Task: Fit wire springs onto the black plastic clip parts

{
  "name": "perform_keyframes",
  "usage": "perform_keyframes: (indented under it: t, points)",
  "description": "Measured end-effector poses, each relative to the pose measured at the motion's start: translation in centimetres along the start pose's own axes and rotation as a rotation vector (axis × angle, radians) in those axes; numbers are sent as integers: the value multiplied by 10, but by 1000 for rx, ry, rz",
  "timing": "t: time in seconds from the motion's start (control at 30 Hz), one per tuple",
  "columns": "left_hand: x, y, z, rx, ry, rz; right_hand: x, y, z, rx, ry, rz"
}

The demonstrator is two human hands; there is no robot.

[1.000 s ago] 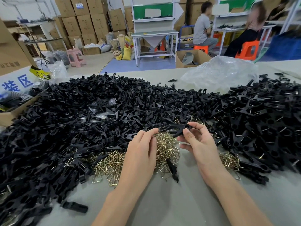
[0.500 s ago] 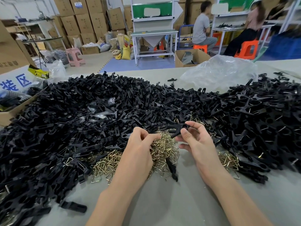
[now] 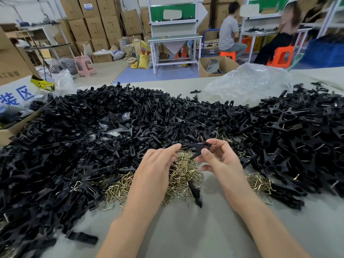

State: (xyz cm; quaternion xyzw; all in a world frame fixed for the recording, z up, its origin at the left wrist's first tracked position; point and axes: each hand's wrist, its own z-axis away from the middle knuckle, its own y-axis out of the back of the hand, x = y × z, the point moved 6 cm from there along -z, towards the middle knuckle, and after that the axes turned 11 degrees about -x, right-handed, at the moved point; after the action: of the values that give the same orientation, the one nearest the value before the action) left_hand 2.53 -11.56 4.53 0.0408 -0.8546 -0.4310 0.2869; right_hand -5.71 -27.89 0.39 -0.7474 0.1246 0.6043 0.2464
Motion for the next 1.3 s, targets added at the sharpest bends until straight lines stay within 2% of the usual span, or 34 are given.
perform_keyframes:
  t: [0.13, 0.3, 0.33, 0.37, 0.47, 0.53, 0.77, 0.83, 0.97, 1.07, 1.17, 1.3]
  points:
    - [4, 5, 1, 42, -38, -78, -3, -4, 3, -28, 5, 14]
    - [-10, 3, 1, 137, 287, 450, -5, -9, 4, -65, 16, -27]
    - [-11, 1, 2, 133, 308, 485, -5, -10, 4, -71, 16, -27]
    - [-11, 1, 2, 103, 296, 451, -5, -11, 4, -73, 13, -26]
    - [0, 1, 1, -42, 73, -17, -3, -8, 4, -55, 5, -27]
    - [0, -3, 1, -102, -42, -202, -3, -7, 4, -45, -4, -20]
    - [-14, 7, 1, -115, 2, -178, -2, -8, 4, -50, -21, -12]
    - [-16, 13, 1, -55, 71, -66, -2, -8, 4, -54, -26, -23]
    - [-25, 15, 3, 125, 335, 505, -3, -9, 5, -74, -18, -48]
    - [-21, 1, 3, 100, 407, 795, -2, -12, 6, -109, -17, -48]
    - [-19, -9, 2, 57, 435, 897, -2, -15, 6, -153, -17, -31]
    - [-19, -8, 1, 37, 404, 822, -4, -14, 4, -155, -12, -18]
